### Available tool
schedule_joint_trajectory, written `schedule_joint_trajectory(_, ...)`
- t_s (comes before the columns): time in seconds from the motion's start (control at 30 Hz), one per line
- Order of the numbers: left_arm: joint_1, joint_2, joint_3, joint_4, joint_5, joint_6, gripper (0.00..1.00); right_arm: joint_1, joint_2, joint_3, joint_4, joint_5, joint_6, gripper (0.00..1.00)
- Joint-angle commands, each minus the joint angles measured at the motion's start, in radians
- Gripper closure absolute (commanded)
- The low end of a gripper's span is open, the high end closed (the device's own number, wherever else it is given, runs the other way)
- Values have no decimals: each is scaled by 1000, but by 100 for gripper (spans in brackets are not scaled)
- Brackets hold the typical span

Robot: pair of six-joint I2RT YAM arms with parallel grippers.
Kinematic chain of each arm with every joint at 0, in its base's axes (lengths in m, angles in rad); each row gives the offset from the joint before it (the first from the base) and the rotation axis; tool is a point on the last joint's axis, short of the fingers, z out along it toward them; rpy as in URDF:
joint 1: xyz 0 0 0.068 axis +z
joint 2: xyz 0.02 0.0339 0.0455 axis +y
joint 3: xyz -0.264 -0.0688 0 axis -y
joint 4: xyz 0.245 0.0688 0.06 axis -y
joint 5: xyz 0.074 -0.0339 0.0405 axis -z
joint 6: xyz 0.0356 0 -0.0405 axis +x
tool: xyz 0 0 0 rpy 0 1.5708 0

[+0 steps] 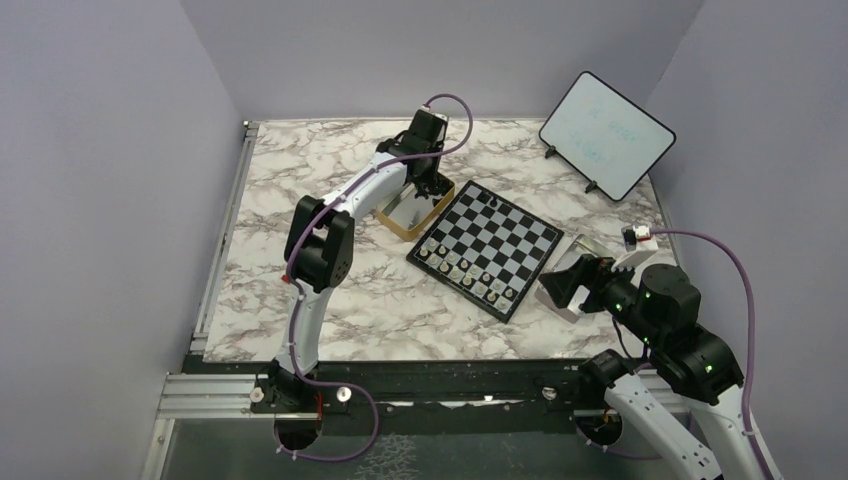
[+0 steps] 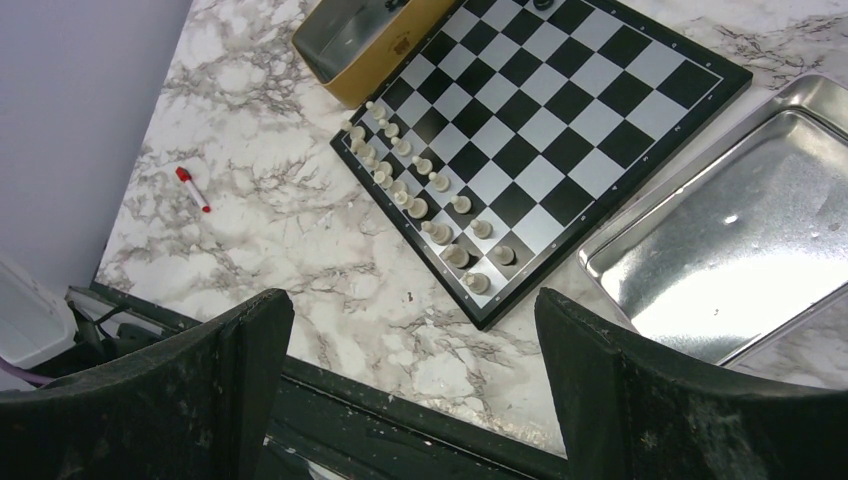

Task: Set up the chess pieces on the board
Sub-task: Pick up the chess piece from the storage box.

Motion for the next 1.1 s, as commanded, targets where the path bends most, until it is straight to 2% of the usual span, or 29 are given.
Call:
schedule_joint_trajectory(0.0, 12, 13, 6, 22, -11, -13, 66, 5, -3, -7, -16, 19, 8, 4)
schedule_joint_trajectory(0.3, 37, 56, 17, 39, 37, 5, 66, 5, -1, -7, -14, 26, 9, 4)
schedule_joint_trajectory(1.07, 48, 169, 38, 46, 47, 26, 65, 5, 15, -9, -5, 34, 16, 4)
